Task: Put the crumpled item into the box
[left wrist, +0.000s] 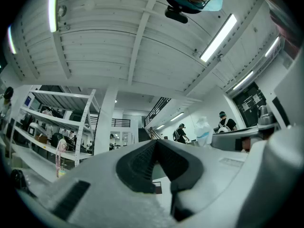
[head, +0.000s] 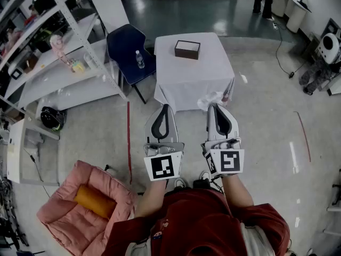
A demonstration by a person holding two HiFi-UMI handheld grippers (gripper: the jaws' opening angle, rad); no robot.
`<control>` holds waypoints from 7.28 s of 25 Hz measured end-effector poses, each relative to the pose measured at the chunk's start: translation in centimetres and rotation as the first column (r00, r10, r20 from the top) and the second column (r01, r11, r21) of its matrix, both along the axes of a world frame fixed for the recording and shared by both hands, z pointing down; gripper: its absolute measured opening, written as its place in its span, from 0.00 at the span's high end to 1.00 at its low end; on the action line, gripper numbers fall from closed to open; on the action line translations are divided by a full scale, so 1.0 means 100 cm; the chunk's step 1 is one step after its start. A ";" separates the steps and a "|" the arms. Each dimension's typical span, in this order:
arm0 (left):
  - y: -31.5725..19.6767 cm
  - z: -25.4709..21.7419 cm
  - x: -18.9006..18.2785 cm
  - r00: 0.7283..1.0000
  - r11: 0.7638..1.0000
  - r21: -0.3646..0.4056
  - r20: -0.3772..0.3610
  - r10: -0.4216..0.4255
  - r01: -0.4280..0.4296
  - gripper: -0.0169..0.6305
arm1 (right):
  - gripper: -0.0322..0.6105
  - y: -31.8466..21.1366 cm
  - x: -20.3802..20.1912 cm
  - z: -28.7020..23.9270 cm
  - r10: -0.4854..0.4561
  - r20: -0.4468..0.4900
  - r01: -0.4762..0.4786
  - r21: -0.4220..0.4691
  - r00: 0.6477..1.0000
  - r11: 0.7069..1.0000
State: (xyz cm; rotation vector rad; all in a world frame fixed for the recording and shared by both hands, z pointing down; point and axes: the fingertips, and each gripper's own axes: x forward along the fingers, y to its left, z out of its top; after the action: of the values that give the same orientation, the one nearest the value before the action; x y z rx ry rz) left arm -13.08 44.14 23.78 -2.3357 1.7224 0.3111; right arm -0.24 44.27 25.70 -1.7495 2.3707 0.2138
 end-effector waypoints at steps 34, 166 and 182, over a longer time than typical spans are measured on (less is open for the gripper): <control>-0.084 0.043 0.176 1.000 0.999 -0.053 0.017 -0.011 0.012 0.97 | 0.95 -0.088 0.176 0.045 -0.030 0.063 0.033 -0.047 0.998 0.998; -0.779 0.079 0.096 0.998 0.990 -0.131 -0.035 -0.050 0.045 0.97 | 0.95 -0.786 0.084 0.086 -0.108 -0.064 0.097 -0.162 0.992 0.982; -0.832 0.116 0.041 0.997 0.982 -0.186 -0.061 -0.044 0.032 0.97 | 0.95 -0.852 0.024 0.152 -0.149 -0.150 0.093 -0.329 0.977 0.940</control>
State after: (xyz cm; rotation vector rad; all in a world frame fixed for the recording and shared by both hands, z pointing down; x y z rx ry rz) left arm -8.96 -39.06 35.34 -2.4422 1.8992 0.2319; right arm 2.17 -40.92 40.87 -1.7685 2.7609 -0.0441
